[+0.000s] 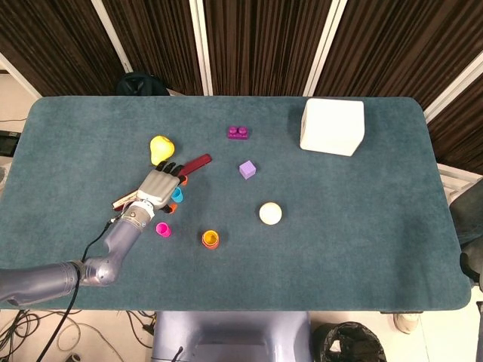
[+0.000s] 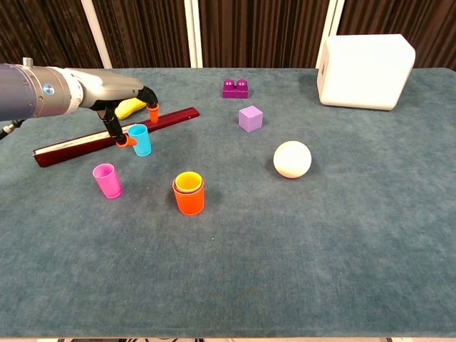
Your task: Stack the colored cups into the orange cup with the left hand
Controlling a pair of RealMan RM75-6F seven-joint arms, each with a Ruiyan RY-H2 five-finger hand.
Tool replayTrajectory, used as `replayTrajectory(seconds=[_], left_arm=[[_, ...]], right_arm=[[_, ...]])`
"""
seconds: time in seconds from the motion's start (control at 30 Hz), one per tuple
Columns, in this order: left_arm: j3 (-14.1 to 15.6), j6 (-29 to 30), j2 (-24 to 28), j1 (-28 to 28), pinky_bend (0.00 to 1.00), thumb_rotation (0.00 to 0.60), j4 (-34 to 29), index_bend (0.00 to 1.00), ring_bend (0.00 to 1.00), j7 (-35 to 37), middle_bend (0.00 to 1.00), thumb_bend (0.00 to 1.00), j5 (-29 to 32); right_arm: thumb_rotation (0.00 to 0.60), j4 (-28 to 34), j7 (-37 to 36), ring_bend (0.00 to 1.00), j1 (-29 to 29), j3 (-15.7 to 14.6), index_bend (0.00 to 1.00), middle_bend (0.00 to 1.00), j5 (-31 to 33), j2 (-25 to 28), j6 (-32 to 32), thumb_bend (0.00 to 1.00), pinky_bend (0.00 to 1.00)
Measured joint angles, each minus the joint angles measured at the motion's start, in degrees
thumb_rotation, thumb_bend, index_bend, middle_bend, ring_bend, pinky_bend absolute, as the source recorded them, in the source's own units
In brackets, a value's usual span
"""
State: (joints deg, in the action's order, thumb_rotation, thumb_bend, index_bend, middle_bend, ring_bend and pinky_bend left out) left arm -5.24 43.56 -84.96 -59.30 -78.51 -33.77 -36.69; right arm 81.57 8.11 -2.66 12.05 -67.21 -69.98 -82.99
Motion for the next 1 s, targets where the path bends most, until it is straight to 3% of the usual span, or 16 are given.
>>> replayTrajectory(seconds=[0.43,1.0], left_arm=[[0.7,0.7,-2.4,0.3,0.00,0.600,4.1,0.34,0.00,0.1,0.06,0.28,-0.3],[0.7,1.6,-3.3,0.4,0.00,0.600,4.8,0.40,0.00,0.1,0.07,0.31,-1.4]], right_arm=[[0.600,-0.2,0.1,0.04,0.0,0.1,0.04,0.00,0.3,-0.1,0.1,0.42,0.01],[0.600,-0.2,0.0,0.04,0.0,0.1,0.04,0.00,0.2,-0.2,0.0,0.42,0.01]])
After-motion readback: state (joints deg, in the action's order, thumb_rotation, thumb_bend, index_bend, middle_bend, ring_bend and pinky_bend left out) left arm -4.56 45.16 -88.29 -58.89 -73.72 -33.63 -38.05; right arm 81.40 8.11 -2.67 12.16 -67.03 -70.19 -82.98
